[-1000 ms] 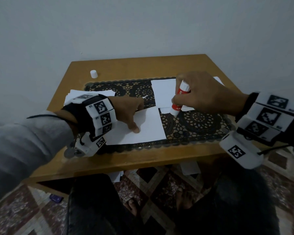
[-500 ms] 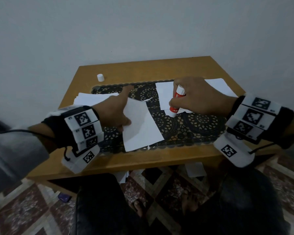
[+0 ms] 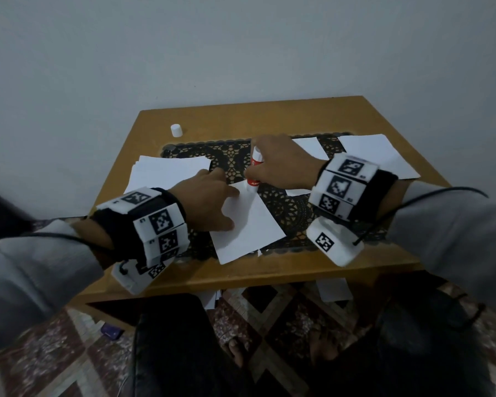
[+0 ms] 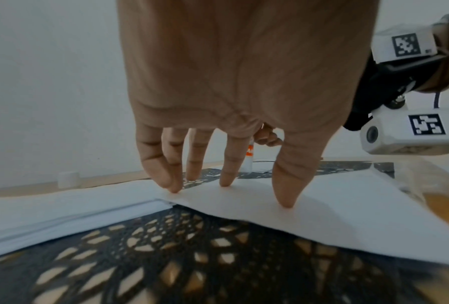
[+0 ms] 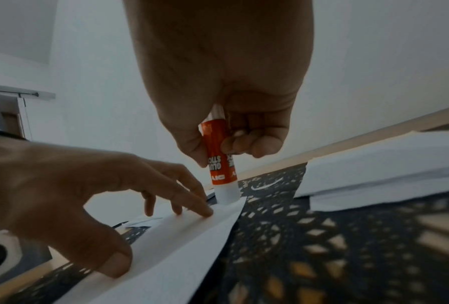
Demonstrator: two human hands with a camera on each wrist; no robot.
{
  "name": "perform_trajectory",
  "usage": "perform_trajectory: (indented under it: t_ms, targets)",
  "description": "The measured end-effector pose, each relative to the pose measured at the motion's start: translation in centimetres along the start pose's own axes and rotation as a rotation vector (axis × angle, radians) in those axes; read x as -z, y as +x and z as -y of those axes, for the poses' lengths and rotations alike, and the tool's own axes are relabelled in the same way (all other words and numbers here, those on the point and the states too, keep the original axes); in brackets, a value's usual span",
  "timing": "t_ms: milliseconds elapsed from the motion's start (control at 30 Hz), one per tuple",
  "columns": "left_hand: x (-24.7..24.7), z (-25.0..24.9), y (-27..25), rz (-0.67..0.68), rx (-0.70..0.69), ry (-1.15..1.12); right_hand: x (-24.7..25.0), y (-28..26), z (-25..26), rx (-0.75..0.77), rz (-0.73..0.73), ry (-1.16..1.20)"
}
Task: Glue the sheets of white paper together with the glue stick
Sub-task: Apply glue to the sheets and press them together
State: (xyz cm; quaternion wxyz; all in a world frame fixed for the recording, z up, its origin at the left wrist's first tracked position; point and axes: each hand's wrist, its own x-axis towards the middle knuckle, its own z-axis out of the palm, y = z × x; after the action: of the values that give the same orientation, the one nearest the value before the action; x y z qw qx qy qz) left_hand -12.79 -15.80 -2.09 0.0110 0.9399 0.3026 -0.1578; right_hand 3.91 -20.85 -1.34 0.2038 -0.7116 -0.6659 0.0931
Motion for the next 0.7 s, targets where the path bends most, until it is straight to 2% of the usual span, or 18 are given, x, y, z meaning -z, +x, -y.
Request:
perform_trajectory:
  t_ms: [267, 400, 700]
  targets:
    - [-0.4, 0.8, 0.4, 0.000, -0.049, -0.003, -1.6, 1.7, 0.9, 0.023, 0.017, -0.091]
    - [-0.2, 0.8, 0.6, 0.003, -0.075, -0.009, -1.3, 2.0, 1.0, 0.033, 0.071, -0.135]
    - [-0.1, 0.6, 0.5, 0.002, -0.065, -0.013, -0.9, -0.5, 1.1, 0.048, 0.109, -0.131]
